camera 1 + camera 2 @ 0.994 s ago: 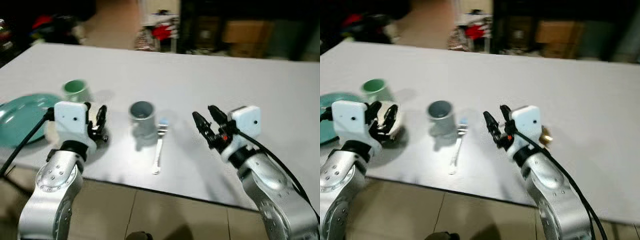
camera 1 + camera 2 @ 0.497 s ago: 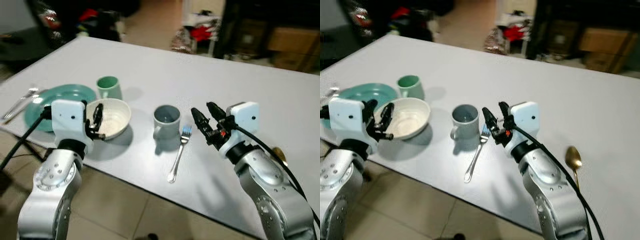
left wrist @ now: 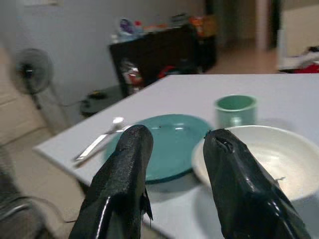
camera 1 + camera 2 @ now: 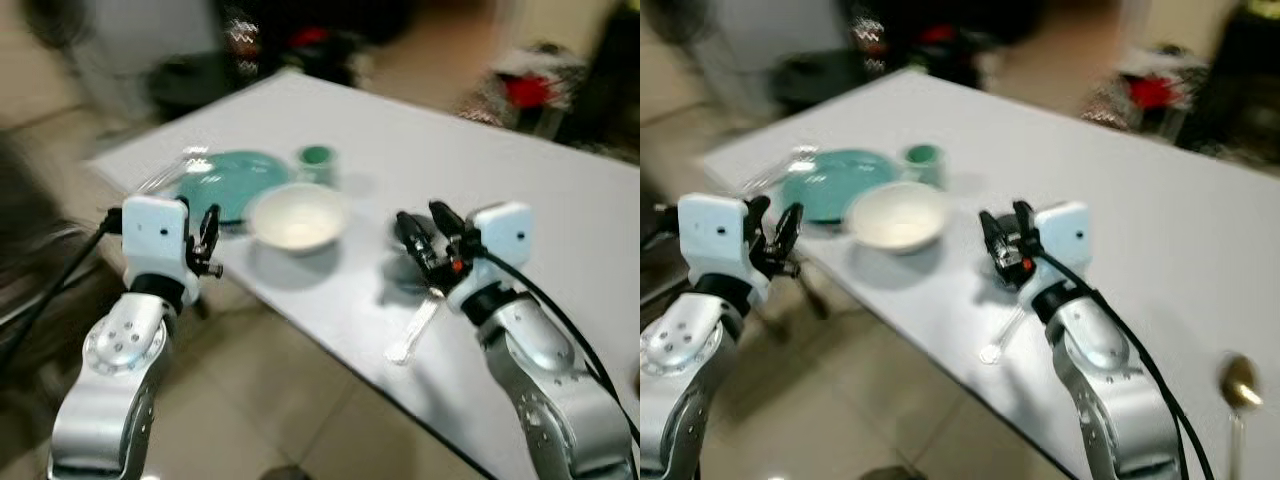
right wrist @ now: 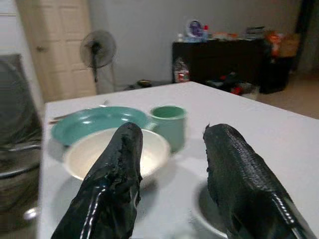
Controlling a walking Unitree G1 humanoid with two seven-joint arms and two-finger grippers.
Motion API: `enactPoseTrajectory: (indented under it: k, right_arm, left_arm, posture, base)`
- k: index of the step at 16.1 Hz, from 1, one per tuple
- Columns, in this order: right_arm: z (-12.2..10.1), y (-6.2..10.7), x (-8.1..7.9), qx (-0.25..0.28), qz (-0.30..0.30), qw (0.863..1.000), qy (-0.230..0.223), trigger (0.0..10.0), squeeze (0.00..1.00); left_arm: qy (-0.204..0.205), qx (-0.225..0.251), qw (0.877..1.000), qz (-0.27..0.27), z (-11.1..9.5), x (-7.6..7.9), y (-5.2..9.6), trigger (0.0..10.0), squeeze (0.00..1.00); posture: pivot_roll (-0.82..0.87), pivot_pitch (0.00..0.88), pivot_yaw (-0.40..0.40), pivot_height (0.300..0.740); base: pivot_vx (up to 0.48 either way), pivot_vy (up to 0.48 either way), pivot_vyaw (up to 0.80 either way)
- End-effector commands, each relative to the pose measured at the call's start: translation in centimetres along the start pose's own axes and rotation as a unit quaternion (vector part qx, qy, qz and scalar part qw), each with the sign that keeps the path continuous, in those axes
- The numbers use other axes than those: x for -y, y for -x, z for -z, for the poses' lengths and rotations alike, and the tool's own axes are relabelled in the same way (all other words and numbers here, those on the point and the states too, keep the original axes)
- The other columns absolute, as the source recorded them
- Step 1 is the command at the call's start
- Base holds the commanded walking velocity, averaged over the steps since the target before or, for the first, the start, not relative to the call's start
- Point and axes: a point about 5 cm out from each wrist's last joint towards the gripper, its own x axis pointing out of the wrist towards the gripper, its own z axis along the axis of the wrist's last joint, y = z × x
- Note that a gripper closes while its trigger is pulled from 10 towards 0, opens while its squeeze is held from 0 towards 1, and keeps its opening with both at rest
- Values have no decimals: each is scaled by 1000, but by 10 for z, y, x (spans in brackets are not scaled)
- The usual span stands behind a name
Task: Setting the table
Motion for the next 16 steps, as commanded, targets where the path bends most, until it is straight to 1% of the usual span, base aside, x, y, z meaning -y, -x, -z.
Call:
enactPoseTrajectory:
  k: [1,4,6,7,8,9,11,16]
  right_arm:
    - [2,-2,-4,-7,-6,1000,-7,10000,0]
    - [7,-4,-2,-18,5,1000,-16,10000,0]
    - [10,-4,4,-25,31,999,-28,10000,0]
    - [12,-4,7,-33,49,998,-24,10000,0]
    - [13,-4,8,-38,53,998,-18,10000,0]
    - [15,-4,9,-44,67,997,-5,10000,0]
    - [13,-6,11,-35,77,996,5,10000,0]
    - [13,-7,5,-41,34,999,-10,10000,0]
  left_arm:
    - [-2,-3,1000,-1,0,-2,-1,10000,0]
    - [-5,-2,1000,-4,0,-2,-2,10000,0]
    - [-7,-3,1000,-3,0,-2,-2,10000,0]
    - [-9,-5,1000,-4,1,-3,-1,10000,0]
    - [-9,-6,1000,-4,2,-4,-1,10000,0]
    - [-9,-6,1000,-2,1,-3,-1,10000,0]
    - [-9,-6,1000,0,2,-3,-2,10000,0]
    - [-9,-7,1000,0,2,-3,-2,10000,0]
  posture:
    - [1,0,51,740]
    - [5,0,49,740]
    - [7,0,47,740]
    - [7,0,48,740]
    - [7,0,48,740]
    - [7,0,48,740]
    - [4,0,53,740]
    - [9,0,48,740]
  base:
    - [0,349,800]
    - [0,379,0]
    - [0,381,0]
    - [0,382,0]
    - [0,382,0]
    - [0,379,0]
    - [0,379,0]
    - [0,380,0]
